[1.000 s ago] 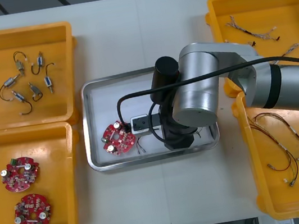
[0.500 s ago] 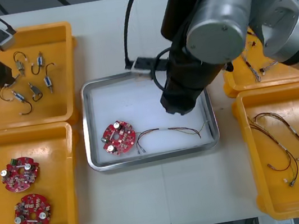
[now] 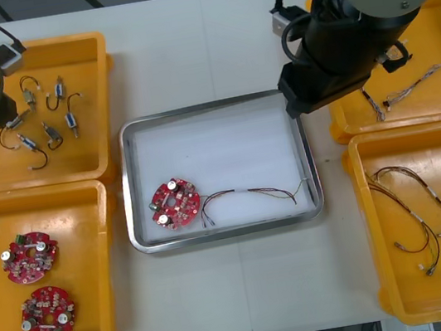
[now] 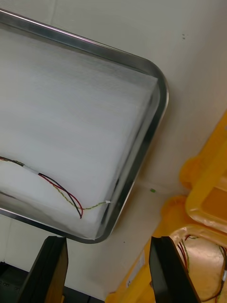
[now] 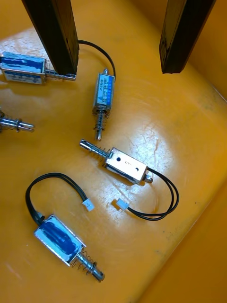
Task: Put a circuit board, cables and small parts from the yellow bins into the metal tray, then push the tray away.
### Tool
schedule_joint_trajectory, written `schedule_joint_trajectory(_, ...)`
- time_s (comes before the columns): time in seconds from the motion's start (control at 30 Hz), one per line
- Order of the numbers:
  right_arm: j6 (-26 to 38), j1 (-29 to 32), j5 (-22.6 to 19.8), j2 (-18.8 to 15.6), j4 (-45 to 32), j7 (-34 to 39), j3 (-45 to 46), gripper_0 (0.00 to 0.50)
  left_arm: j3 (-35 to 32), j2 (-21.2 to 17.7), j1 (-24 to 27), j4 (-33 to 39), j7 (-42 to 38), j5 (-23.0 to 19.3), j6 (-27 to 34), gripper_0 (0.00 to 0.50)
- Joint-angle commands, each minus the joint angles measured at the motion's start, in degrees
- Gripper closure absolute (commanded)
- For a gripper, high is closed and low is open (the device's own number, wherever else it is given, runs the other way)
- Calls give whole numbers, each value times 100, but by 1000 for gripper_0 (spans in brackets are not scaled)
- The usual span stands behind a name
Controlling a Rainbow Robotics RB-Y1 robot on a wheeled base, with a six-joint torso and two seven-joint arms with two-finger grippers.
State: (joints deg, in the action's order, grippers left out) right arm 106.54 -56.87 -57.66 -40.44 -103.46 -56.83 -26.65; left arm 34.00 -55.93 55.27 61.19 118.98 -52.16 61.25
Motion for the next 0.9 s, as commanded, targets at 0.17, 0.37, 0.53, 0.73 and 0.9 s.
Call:
schedule_joint_trajectory(0.17, 346, 273, 106, -482, -139, 1816, 784, 0, 169, 381, 300, -538, 2, 223, -368, 0)
schedule_joint_trajectory(0.37, 346, 352, 36, -720, 177, 2633, 1048, 0, 450, 548, 397, -855, -15, 188, -421, 0)
schedule_joint_trajectory(0.53, 341, 343, 36, -816, 722, 3318, 1338, 0, 503, 680, 406, -1074, -50, 153, -439, 0)
schedule_joint_trajectory(0.73, 103, 317, 256, -913, 1355, 3837, 1470, 0, 503, 742, 406, -1276, -68, -128, -562, 0)
schedule_joint_trajectory(0.9, -90, 194, 493, -922, 2075, 3907, 1461, 0, 503, 742, 406, -1294, -68, -119, -562, 26)
